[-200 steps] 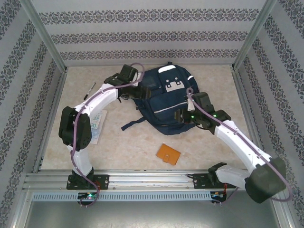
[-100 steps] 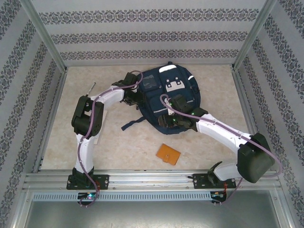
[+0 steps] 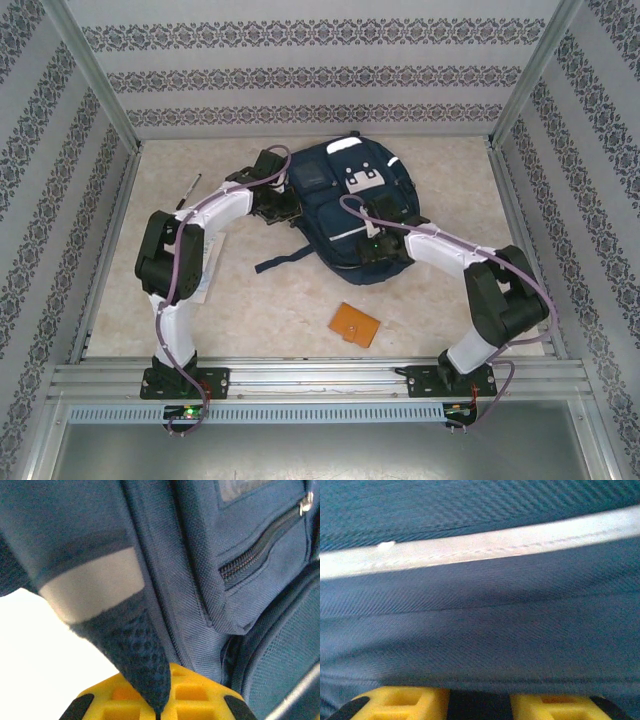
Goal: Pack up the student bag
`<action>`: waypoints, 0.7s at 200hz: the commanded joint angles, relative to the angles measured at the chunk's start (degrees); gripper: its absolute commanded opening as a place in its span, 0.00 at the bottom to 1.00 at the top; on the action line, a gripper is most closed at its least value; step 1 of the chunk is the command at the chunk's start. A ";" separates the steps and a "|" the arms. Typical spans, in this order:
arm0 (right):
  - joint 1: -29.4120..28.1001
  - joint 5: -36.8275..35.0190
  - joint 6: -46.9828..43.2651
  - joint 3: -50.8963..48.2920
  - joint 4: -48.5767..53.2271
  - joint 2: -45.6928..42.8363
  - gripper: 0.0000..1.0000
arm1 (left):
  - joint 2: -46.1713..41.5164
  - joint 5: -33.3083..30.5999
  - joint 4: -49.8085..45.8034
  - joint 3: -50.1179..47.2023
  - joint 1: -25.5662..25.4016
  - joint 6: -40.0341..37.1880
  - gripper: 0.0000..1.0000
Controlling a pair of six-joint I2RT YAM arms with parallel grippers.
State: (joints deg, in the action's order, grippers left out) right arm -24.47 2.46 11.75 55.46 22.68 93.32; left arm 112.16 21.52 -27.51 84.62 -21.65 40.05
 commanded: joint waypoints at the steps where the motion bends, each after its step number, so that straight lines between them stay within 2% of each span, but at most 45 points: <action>1: 5.67 -2.19 1.39 3.54 -2.57 3.69 0.34 | -4.71 3.36 -3.70 -5.20 -1.55 3.34 0.05; 16: 8.28 -0.17 2.53 5.51 -4.32 6.03 0.32 | -5.69 3.81 -1.19 -8.11 -2.42 4.67 0.05; 39: 8.80 -0.19 1.64 9.37 -3.74 7.09 0.34 | -5.41 6.86 0.40 -9.38 -3.57 6.83 0.04; 58: 8.26 -0.44 1.70 9.33 -3.04 4.28 0.38 | -5.74 8.36 1.42 -9.38 -4.45 9.00 0.04; 75: 6.69 -1.31 2.11 6.68 -2.13 -1.93 0.41 | -6.40 8.91 3.09 -9.61 -5.12 11.32 0.05; 102: 0.59 -3.32 3.82 -0.31 -0.15 -13.49 0.44 | -6.71 11.88 6.86 -11.03 -5.49 14.64 0.14; 124: -6.68 -3.22 9.40 -4.75 1.25 -19.96 0.44 | -5.95 12.91 8.35 -12.31 -5.44 15.29 0.15; 132: -10.34 -2.61 12.92 -6.45 0.05 -20.98 0.45 | -5.65 13.47 9.04 -12.80 -5.42 15.61 0.13; 140: -14.52 -0.72 15.99 -7.95 -2.90 -20.97 0.45 | -5.45 14.82 10.19 -13.31 -5.47 16.33 0.05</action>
State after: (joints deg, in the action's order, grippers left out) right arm -30.87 0.32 18.41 52.42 21.56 73.34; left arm 107.81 30.11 -21.26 72.71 -26.13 53.78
